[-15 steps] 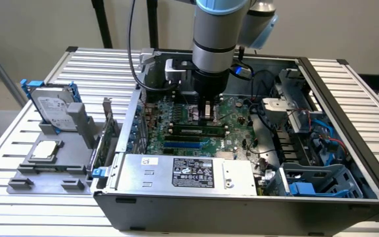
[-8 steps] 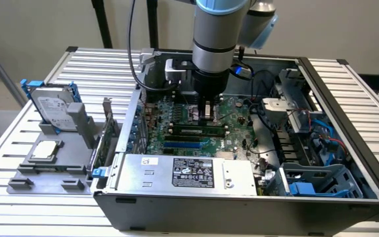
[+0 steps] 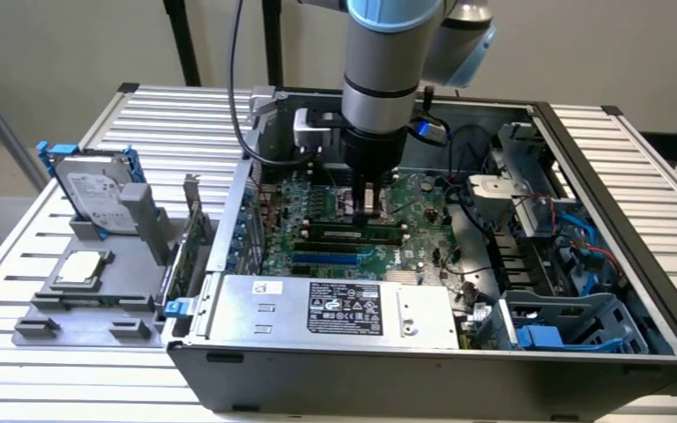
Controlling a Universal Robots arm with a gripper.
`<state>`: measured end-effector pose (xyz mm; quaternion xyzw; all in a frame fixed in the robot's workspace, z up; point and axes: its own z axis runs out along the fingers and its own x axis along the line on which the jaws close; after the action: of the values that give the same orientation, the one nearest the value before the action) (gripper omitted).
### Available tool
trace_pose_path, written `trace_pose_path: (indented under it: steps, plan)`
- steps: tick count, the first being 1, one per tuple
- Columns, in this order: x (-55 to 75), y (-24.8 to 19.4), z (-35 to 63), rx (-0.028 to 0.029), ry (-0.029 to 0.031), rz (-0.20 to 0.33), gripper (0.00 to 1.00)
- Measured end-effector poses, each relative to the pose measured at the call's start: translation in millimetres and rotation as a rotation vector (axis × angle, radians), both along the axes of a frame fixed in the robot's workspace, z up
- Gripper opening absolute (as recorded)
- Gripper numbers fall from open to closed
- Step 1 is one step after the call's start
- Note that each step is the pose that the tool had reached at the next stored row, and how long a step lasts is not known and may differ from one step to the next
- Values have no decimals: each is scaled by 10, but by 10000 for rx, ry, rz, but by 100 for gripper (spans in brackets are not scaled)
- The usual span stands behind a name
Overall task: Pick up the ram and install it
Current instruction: 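Press down the ram until it locks into place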
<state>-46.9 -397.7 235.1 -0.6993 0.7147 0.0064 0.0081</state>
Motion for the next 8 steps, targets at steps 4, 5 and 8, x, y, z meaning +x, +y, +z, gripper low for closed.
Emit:
trace_pose_path:
  steps: [4,5,8]
  plan:
    - [-1,4,-53,-13,5,1,11]
    - [-1,4,-69,-10,5,1,11]
    - [-2,3,-116,-18,7,1,11]
